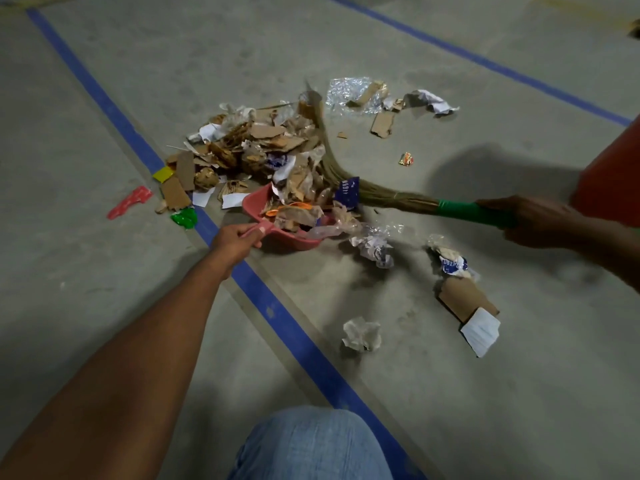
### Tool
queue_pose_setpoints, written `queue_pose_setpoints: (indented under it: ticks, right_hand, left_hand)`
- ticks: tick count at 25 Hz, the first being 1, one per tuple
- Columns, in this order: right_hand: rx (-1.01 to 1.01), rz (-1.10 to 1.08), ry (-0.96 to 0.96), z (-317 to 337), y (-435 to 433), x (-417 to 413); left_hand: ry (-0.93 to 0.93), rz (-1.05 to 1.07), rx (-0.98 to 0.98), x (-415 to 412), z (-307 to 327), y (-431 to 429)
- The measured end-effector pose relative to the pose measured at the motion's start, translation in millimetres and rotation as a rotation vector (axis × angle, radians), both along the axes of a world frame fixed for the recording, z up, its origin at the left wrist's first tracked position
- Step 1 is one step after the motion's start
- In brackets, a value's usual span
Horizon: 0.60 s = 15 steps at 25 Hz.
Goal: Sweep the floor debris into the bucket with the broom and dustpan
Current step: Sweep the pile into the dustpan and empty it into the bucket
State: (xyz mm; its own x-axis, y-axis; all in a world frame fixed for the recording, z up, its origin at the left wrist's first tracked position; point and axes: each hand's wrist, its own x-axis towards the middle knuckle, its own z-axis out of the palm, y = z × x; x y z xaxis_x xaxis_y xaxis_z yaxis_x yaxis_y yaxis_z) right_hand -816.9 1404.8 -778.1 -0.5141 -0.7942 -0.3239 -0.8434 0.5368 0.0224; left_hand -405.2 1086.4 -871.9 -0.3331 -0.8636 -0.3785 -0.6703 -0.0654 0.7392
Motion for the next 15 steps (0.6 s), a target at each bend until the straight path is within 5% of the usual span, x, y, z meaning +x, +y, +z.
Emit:
queue_pose_setpoints:
  ticks: [3, 8, 15]
  right_hand:
    - [-0.053, -0.11, 0.076, 1, 31, -20]
    - [-0.245, -0.248, -0.094, -70, 105, -162]
    - [-0.121, -0.196, 0.004, -23, -15, 3]
  left_hand:
    - [-0.069, -0.046, -0.047, 12, 2, -4]
    - [-0.121, -0.095, -0.089, 52, 1, -24]
    - [-0.174, -0.132, -0.035, 67, 15, -48]
